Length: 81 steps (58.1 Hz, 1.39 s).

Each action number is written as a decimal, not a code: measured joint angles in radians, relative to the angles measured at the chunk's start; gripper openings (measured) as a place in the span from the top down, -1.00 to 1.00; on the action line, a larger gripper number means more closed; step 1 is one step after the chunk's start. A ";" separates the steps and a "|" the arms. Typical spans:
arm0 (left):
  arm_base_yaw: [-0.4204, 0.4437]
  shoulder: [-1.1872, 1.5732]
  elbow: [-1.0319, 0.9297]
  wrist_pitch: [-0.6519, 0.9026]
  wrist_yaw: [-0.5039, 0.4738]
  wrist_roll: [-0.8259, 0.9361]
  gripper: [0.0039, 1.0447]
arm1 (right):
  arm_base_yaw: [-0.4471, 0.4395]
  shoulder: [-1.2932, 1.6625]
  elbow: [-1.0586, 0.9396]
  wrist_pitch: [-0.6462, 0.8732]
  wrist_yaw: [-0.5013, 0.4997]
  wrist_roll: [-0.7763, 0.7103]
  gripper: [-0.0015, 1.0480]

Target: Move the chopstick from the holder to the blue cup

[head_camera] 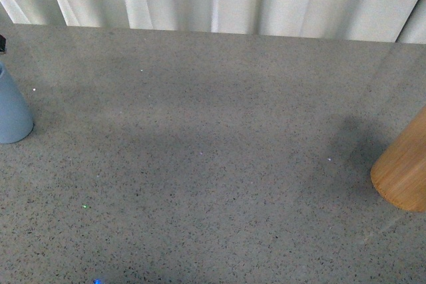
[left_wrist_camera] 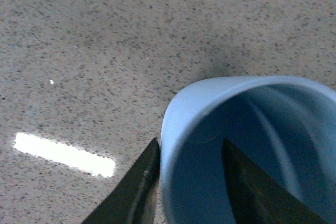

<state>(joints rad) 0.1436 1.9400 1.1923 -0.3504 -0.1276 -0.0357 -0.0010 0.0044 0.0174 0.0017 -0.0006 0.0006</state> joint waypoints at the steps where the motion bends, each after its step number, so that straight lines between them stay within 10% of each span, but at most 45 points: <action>1: -0.002 0.000 0.000 -0.001 0.001 -0.001 0.35 | 0.000 0.000 0.000 0.000 0.000 0.000 -0.81; 10: -0.028 -0.001 -0.021 -0.010 0.018 -0.018 0.95 | 0.000 0.000 0.000 0.000 0.000 0.000 -0.81; 27: -0.082 -0.082 -0.018 -0.092 0.020 0.059 0.94 | 0.000 0.000 0.000 0.000 0.000 0.000 -0.81; 81: -0.746 -0.035 0.112 -0.169 0.027 0.053 0.94 | 0.000 0.000 0.000 0.000 0.000 0.000 -0.81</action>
<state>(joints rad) -0.6025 1.9053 1.3045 -0.5190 -0.1005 0.0174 -0.0010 0.0044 0.0174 0.0017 -0.0006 0.0006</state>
